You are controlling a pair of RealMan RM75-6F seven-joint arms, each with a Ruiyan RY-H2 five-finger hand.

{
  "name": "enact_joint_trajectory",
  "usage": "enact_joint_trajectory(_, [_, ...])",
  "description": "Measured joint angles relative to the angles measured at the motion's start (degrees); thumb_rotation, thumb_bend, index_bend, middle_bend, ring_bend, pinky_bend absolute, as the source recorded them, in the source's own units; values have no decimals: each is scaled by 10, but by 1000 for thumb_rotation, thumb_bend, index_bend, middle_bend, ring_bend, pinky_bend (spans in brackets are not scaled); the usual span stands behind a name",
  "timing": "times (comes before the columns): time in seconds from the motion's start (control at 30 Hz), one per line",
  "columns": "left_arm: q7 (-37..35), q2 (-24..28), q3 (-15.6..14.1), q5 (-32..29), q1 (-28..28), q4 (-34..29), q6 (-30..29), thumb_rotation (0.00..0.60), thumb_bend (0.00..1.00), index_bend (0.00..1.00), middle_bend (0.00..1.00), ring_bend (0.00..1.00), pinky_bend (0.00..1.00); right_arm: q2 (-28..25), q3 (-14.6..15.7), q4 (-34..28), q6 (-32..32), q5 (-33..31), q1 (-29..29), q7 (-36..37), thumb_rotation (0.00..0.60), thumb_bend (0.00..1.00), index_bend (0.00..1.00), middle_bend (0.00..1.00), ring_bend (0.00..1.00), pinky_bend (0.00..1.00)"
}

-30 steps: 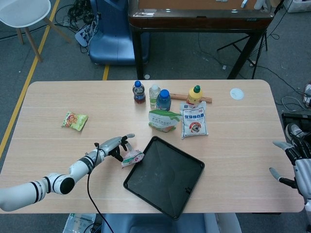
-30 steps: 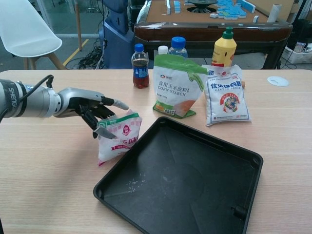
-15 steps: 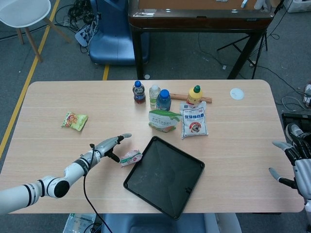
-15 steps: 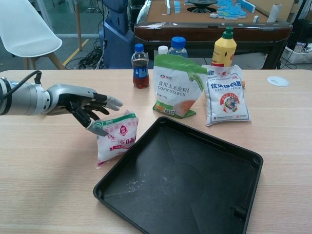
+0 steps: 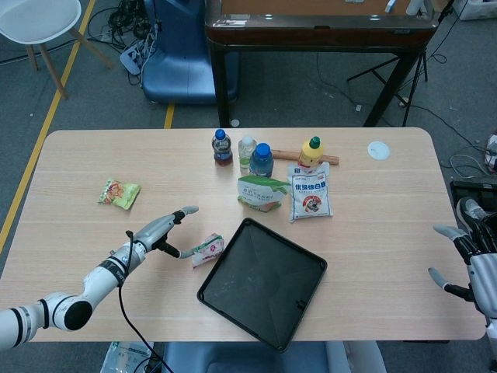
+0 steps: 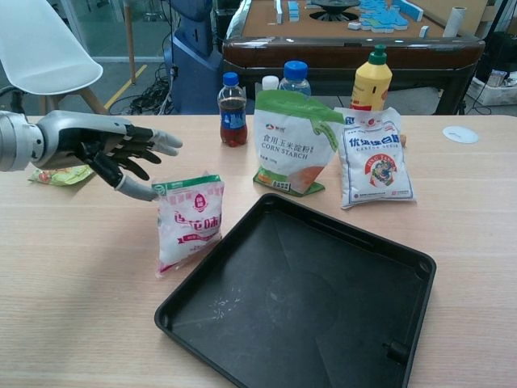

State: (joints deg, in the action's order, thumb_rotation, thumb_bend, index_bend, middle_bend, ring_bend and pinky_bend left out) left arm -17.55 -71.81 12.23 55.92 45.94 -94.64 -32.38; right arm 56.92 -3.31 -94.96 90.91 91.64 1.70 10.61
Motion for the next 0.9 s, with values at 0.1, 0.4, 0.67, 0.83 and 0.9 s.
enact_joint_trajectory(0.1, [-6,16,-1,4,-10,-17,-3,600,197,0,5,0,98,1,0,0,-1,1,1,0,600,210,233,281,60,60])
enact_joint_trajectory(0.4, [-27,53,1,34,-37,-55,-21,600,197,0,5,0,98,0,-1,-3,-5,0,5,-3,600,211,233,281,60,60])
enact_joint_trajectory(0.67, [-4,72,-1,48,-71,-69,-107,600,197,0,9,0,100,-5,-1,-4,-14,-4,9,-6,600,210,233,281,60,60])
enact_joint_trajectory(0.83, [54,78,-10,49,-104,-75,-202,600,198,0,16,0,101,-9,0,-4,-22,-4,13,-6,600,211,233,281,60,60])
enact_joint_trajectory(0.9, [79,80,-16,51,-123,-79,-248,600,198,0,28,0,101,-10,2,-4,-26,-1,15,-3,600,213,233,281,60,60])
